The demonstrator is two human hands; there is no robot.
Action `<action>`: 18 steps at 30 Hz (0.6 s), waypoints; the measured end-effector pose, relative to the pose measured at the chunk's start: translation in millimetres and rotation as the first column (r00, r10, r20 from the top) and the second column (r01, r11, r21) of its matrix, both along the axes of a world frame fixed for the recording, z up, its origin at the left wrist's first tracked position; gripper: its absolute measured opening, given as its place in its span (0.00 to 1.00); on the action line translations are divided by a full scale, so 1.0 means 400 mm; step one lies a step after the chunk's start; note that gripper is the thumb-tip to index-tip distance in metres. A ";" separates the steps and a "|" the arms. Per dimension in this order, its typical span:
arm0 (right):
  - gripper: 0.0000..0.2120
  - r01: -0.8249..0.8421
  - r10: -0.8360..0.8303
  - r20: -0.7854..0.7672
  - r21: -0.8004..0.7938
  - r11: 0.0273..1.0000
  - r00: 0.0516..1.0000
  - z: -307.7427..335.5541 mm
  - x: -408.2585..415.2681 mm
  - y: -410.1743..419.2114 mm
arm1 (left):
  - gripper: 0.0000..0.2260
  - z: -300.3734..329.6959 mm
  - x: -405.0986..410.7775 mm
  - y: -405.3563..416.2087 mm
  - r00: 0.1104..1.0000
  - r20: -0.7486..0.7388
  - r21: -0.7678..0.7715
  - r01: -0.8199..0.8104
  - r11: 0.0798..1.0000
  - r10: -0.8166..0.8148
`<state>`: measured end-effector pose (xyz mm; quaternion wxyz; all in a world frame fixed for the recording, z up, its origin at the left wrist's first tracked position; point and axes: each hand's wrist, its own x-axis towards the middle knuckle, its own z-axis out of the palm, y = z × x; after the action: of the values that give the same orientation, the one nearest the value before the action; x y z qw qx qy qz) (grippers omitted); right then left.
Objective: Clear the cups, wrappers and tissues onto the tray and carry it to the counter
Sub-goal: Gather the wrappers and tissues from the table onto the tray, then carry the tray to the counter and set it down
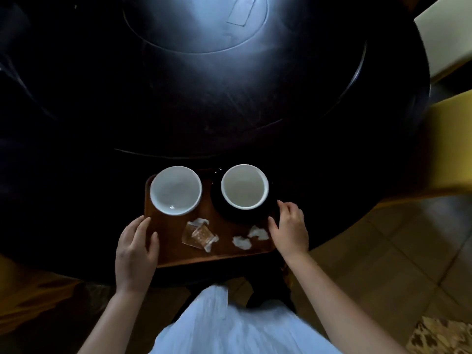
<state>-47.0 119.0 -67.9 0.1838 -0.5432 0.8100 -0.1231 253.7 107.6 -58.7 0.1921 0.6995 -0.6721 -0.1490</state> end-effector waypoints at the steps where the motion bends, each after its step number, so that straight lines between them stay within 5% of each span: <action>1: 0.22 0.022 -0.022 -0.014 0.033 0.999 1.000 0.001 0.012 -0.005 | 0.19 -0.008 0.015 -0.007 1.000 0.017 0.029 -0.012 0.999 0.012; 6: 0.19 0.104 -0.104 -0.010 0.104 0.989 0.995 0.007 0.048 -0.019 | 0.24 -0.033 0.049 -0.041 0.997 0.034 0.204 -0.080 0.976 0.075; 18: 0.14 0.190 -0.224 0.111 0.256 0.948 0.968 0.010 0.013 -0.082 | 0.12 -0.001 0.053 -0.153 0.972 -0.077 0.445 -0.164 0.881 0.220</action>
<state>-41.9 86.3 -63.7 0.2911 -0.4182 0.8568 -0.0790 274.7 46.5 -58.9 0.0866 0.7771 -0.5355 -0.3191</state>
